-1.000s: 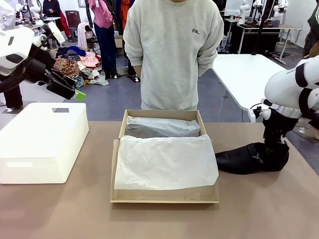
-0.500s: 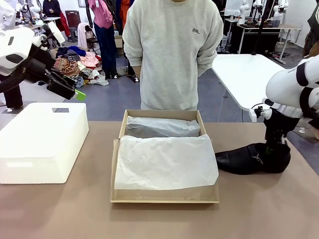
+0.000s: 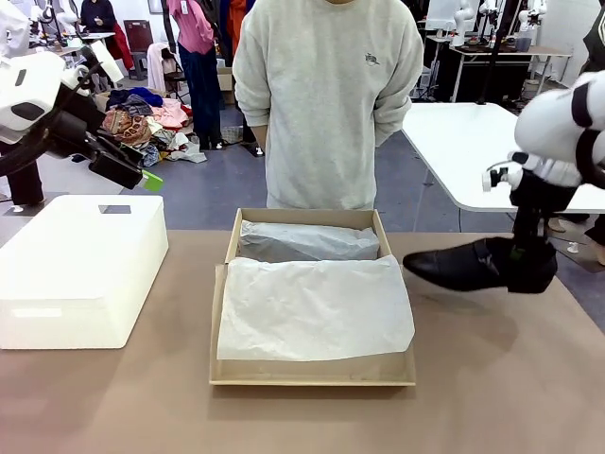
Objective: Pack the shoes into the box.
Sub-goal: Place the other shoe of the Shoes into the Shoes Box.
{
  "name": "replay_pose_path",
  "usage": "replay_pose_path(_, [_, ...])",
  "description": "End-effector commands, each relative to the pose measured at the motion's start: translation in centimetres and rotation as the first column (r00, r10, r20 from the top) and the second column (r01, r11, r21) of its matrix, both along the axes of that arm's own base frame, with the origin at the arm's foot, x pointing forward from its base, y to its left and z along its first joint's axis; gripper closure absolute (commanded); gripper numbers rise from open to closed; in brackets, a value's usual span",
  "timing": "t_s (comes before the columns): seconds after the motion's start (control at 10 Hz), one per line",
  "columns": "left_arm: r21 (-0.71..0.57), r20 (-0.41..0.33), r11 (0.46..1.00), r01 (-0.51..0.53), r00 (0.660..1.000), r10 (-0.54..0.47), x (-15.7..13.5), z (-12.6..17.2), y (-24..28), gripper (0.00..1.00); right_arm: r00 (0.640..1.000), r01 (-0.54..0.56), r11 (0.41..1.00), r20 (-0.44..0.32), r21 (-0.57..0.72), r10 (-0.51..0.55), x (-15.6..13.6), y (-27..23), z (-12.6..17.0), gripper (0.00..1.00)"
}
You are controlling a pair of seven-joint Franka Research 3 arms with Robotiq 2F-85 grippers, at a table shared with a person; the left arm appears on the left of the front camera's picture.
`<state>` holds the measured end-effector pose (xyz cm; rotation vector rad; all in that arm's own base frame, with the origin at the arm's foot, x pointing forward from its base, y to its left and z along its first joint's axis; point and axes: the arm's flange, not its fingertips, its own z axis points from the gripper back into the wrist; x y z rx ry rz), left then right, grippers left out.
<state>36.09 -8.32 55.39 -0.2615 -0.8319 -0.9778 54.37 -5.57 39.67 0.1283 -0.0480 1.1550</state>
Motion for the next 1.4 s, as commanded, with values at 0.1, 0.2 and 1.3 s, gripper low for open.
replay_pose_path(0.1, [-0.012,0.004,1.0,0.016,1.0,-0.016,0.0,-0.2,0.1,0.0,0.971,0.237,0.97,-0.021,-0.049,-0.238,1.4,0.7,4.1,1.0])
replay_pose_path(0.2, [-0.012,0.004,1.0,0.016,1.0,-0.016,0.0,-0.2,0.1,0.0,0.952,0.307,0.949,0.004,-0.071,-0.307,1.3,1.0,5.1,1.0])
replay_pose_path(1.3, [-0.012,0.004,1.0,0.016,1.0,-0.016,0.0,-0.2,0.1,0.0,0.892,0.45,0.893,0.058,-0.011,-0.449,1.4,2.7,8.0,1.0])
